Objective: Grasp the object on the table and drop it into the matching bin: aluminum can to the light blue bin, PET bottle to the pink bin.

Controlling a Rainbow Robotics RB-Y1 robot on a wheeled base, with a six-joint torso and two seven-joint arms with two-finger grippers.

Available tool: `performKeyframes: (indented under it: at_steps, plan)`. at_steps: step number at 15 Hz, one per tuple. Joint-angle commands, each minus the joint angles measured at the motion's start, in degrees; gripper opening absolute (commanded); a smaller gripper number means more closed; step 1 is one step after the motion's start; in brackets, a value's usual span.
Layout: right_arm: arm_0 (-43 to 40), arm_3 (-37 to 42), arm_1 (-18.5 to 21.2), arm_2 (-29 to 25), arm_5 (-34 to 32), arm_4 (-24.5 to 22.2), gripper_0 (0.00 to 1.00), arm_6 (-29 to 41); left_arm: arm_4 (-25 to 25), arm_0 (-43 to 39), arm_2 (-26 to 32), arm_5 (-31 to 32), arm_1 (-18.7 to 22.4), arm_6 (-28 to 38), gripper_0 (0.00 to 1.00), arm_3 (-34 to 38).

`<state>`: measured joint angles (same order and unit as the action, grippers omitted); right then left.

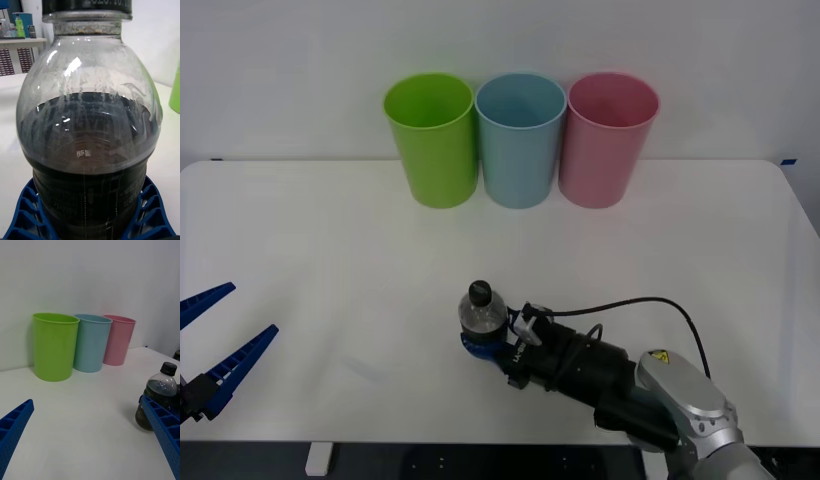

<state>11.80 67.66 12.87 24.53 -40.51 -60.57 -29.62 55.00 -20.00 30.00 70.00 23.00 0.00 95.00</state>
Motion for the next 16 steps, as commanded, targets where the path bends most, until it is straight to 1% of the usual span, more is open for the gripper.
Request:
performKeyframes:
  at_steps: [1, 5, 7, 9, 13, 15, 16]
  plan:
    - [-0.1, 3.9, 1.5, -0.2, 2.1, -1.7, 0.00, 5.4, 0.0, 0.0, 0.0, 0.0, 0.0, 0.0, 1.00, 0.0]
    - [-1.3, 10.9, 3.5, -0.8, 6.7, -2.0, 0.00, 12.2, 0.0, 0.0, 0.0, 0.0, 0.0, 0.0, 1.00, 0.0]
    - [-1.8, 13.9, 4.3, -2.3, 7.2, -2.4, 0.00, 15.3, 0.0, 0.0, 0.0, 0.0, 0.0, 0.0, 1.00, 0.0]
    - [-2.3, 16.9, 5.0, -4.7, 6.8, -4.6, 0.00, 19.8, 0.0, 0.0, 0.0, 0.0, 0.0, 0.0, 1.00, 0.0]
    - [-2.3, 22.4, 5.7, -9.1, 6.8, -7.2, 0.00, 28.1, 0.0, 0.0, 0.0, 0.0, 0.0, 0.0, 1.00, 0.0]
    - [-2.3, 26.0, 5.8, -11.6, 6.8, -9.2, 0.00, 34.5, 0.0, 0.0, 0.0, 0.0, 0.0, 0.0, 1.00, 0.0]
    - [-2.3, 27.3, 5.8, -12.7, 6.7, -9.2, 0.00, 37.2, 0.0, 0.0, 0.0, 0.0, 0.0, 0.0, 1.00, 0.0]
